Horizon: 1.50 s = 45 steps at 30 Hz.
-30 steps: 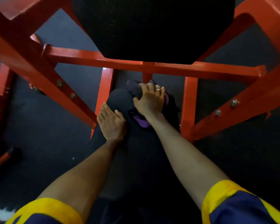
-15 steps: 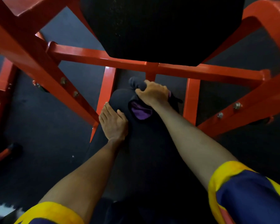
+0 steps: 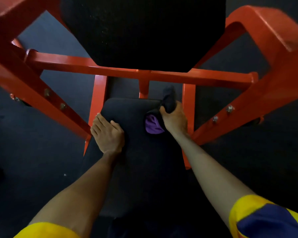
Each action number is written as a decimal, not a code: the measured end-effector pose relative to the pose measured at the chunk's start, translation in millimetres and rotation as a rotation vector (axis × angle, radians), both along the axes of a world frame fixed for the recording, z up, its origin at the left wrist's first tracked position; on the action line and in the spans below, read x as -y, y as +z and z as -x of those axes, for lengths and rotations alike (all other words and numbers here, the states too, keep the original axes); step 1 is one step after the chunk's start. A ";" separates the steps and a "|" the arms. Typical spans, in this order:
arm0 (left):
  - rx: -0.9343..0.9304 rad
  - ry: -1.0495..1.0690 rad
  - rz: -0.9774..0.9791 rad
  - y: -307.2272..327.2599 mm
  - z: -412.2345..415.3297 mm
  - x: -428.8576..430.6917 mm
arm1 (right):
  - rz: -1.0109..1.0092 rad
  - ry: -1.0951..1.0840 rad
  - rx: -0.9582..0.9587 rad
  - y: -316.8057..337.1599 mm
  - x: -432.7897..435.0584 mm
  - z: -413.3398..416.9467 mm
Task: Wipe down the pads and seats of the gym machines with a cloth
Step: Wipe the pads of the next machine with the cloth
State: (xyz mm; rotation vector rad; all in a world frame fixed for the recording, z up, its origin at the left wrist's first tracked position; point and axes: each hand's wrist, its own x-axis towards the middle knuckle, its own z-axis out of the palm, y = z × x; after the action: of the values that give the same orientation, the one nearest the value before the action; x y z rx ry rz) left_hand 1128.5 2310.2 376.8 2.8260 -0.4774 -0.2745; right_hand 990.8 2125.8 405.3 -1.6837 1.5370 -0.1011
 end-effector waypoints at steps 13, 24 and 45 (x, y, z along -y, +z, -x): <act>0.004 -0.643 0.136 5.7 26.4 66.2 | 0.146 -0.072 0.119 9.8 -51.4 34.5; 0.024 -0.687 0.054 -3.8 30.8 70.4 | 0.077 0.061 0.159 8.5 -6.0 2.6; 0.003 -0.403 0.083 -3.6 9.1 30.2 | 0.490 0.409 -0.182 -17.7 -20.9 -20.0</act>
State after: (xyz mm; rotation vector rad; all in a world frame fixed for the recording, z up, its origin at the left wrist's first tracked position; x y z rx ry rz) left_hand 1119.4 2280.0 373.3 2.6292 -1.0342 -0.3171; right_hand 1010.9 2146.7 387.7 -2.4250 1.3287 -0.1175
